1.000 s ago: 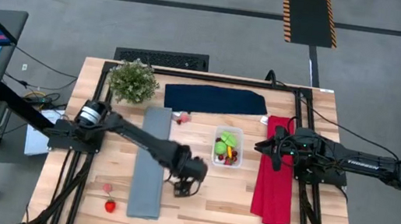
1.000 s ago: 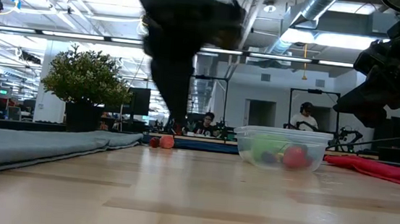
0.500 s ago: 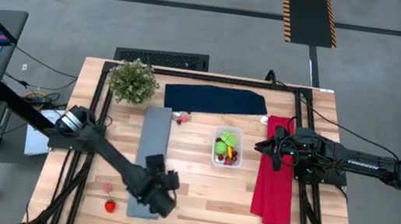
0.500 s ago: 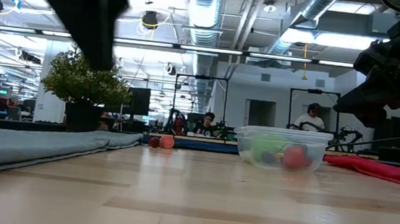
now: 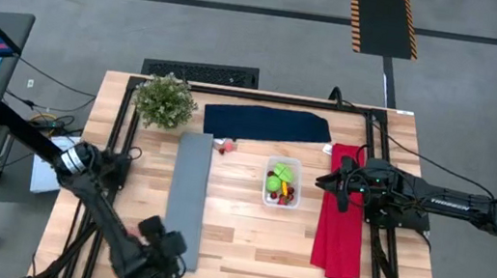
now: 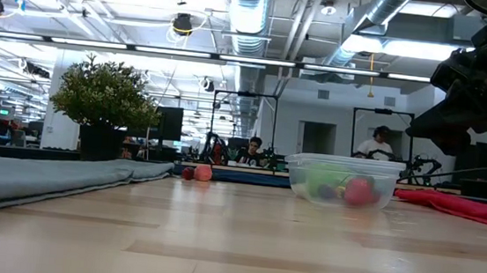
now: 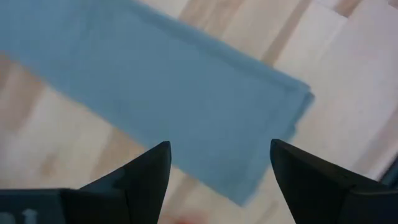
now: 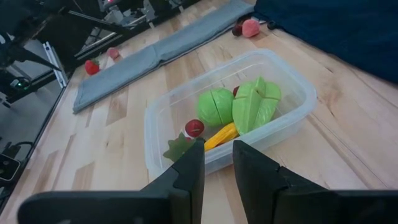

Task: Pick and placing Produce into tupperware
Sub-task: Put the red strawberry into the transparent bin

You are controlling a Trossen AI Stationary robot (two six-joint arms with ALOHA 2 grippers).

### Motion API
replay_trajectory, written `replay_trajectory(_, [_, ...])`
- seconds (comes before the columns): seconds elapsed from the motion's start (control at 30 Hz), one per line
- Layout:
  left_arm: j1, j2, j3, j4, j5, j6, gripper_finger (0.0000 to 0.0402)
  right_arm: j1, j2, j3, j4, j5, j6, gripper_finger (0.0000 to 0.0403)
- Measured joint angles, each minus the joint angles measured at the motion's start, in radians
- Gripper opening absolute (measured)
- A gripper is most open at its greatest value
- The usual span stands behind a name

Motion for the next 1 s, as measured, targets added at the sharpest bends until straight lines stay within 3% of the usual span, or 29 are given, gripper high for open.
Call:
replay_trajectory(0.13, [-0.070, 0.000, 0.000, 0.010, 0.002, -0.185, 0.0265, 0.000, 0.000, 0.000, 0.000, 0.000, 0.000, 0.0107])
replay_trajectory(0.3, [-0.144, 0.000, 0.000, 0.010, 0.125, -0.406, 0.0265, 0.000, 0.000, 0.000, 0.000, 0.000, 0.000, 0.0107])
replay_trajectory(0.37, [-0.173, 0.000, 0.000, 0.002, 0.130, -0.514, 0.0265, 0.000, 0.000, 0.000, 0.000, 0.000, 0.000, 0.0107])
replay_trajectory(0.47, [-0.213, 0.000, 0.000, -0.005, 0.076, -0.678, 0.0265, 0.000, 0.000, 0.000, 0.000, 0.000, 0.000, 0.0107])
replay_trajectory(0.6, [-0.258, 0.014, 0.000, -0.006, -0.070, -0.878, 0.0265, 0.000, 0.000, 0.000, 0.000, 0.000, 0.000, 0.0107])
replay_trajectory(0.7, [-0.268, 0.040, 0.000, -0.040, -0.055, -0.938, 0.0265, 0.000, 0.000, 0.000, 0.000, 0.000, 0.000, 0.0107])
replay_trajectory(0.83, [-0.259, 0.075, -0.003, -0.109, 0.085, -0.969, 0.0265, 0.000, 0.000, 0.000, 0.000, 0.000, 0.000, 0.0107])
replay_trajectory(1.0, [-0.256, 0.102, -0.005, -0.081, 0.089, -0.983, 0.0265, 0.000, 0.000, 0.000, 0.001, 0.000, 0.000, 0.0107])
